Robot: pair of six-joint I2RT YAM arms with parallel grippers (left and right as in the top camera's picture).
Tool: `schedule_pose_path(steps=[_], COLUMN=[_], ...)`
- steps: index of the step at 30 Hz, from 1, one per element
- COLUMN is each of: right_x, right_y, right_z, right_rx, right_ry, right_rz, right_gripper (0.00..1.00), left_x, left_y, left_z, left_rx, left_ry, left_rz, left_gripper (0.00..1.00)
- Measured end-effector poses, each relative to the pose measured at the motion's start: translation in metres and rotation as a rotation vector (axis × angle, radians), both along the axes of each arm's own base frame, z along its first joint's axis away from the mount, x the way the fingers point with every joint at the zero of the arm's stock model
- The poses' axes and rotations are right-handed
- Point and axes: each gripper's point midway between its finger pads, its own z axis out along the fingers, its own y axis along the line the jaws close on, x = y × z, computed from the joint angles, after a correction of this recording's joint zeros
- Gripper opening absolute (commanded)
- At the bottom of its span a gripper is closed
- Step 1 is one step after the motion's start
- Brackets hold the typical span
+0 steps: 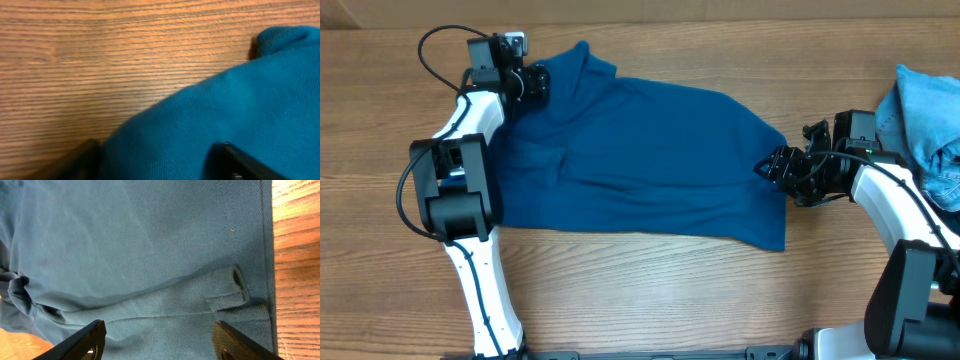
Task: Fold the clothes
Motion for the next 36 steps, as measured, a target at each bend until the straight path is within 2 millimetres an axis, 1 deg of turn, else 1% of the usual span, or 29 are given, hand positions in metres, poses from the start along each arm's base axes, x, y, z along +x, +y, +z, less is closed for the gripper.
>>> schedule_pose_path(steps=[1, 2, 3, 4, 5, 6, 7, 11, 13, 15, 17, 19, 21, 24, 26, 29, 32, 36], right_x=[0.0, 0.0, 0.0, 0.0, 0.0, 0.0, 0.0, 0.0, 0.0, 0.0, 0.0, 0.0, 0.0, 0.0, -0.001, -0.001, -0.001, 0.001], right_y=[0.0, 0.0, 0.0, 0.0, 0.0, 0.0, 0.0, 0.0, 0.0, 0.0, 0.0, 0.0, 0.0, 0.0, 0.0, 0.0, 0.0, -0.001], right_z=[0.0, 0.0, 0.0, 0.0, 0.0, 0.0, 0.0, 0.0, 0.0, 0.0, 0.0, 0.0, 0.0, 0.0, 0.0, 0.0, 0.0, 0.0], right_rx=[0.0, 0.0, 0.0, 0.0, 0.0, 0.0, 0.0, 0.0, 0.0, 0.0, 0.0, 0.0, -0.001, 0.0, 0.001, 0.0, 0.0, -0.005], right_ry=[0.0, 0.001, 0.0, 0.001, 0.001, 0.001, 0.001, 0.001, 0.001, 0.001, 0.001, -0.001, -0.001, 0.001, 0.003, 0.004, 0.004, -0.001], right_rz=[0.0, 0.0, 0.0, -0.001, -0.001, 0.0, 0.0, 0.0, -0.001, 0.0, -0.001, 0.0, 0.0, 0.0, -0.001, -0.001, -0.001, -0.002], right_gripper=[0.72, 0.72, 0.72, 0.72, 0.72, 0.72, 0.72, 0.72, 0.72, 0.72, 0.72, 0.71, 0.71, 0.7, 0.7, 0.7, 0.7, 0.74], left_x=[0.0, -0.001, -0.001, -0.002, -0.002, -0.003, -0.004, -0.007, -0.01, -0.015, -0.017, -0.024, -0.032, -0.045, -0.053, -0.068, -0.092, -0.117], left_y=[-0.001, -0.002, -0.004, -0.005, -0.005, -0.006, -0.006, -0.005, -0.004, 0.0, 0.006, 0.011, 0.015, 0.015, 0.014, 0.011, 0.008, 0.007], left_z=[0.0, -0.001, -0.001, -0.002, -0.002, -0.003, -0.004, -0.005, -0.003, 0.004, 0.026, 0.042, 0.068, 0.093, 0.1, 0.097, 0.083, 0.07], left_rx=[0.002, 0.0, 0.002, 0.004, 0.001, 0.002, 0.004, 0.001, 0.002, 0.004, 0.006, 0.005, 0.011, 0.018, 0.021, 0.016, 0.005, 0.006], left_ry=[0.001, 0.003, 0.004, 0.008, 0.012, 0.019, 0.022, 0.04, 0.054, 0.067, 0.056, 0.066, 0.06, 0.073, 0.093, 0.154, 0.27, 0.383], left_rz=[-0.004, -0.004, -0.01, -0.013, -0.012, -0.013, -0.015, -0.013, -0.009, 0.001, 0.012, 0.02, 0.026, 0.019, 0.012, 0.007, 0.002, 0.008], left_gripper=[0.47, 0.4, 0.3, 0.18, 0.14, 0.07, 0.05, 0.05, 0.06, 0.08, 0.09, 0.08, 0.07, 0.08, 0.08, 0.09, 0.1, 0.1])
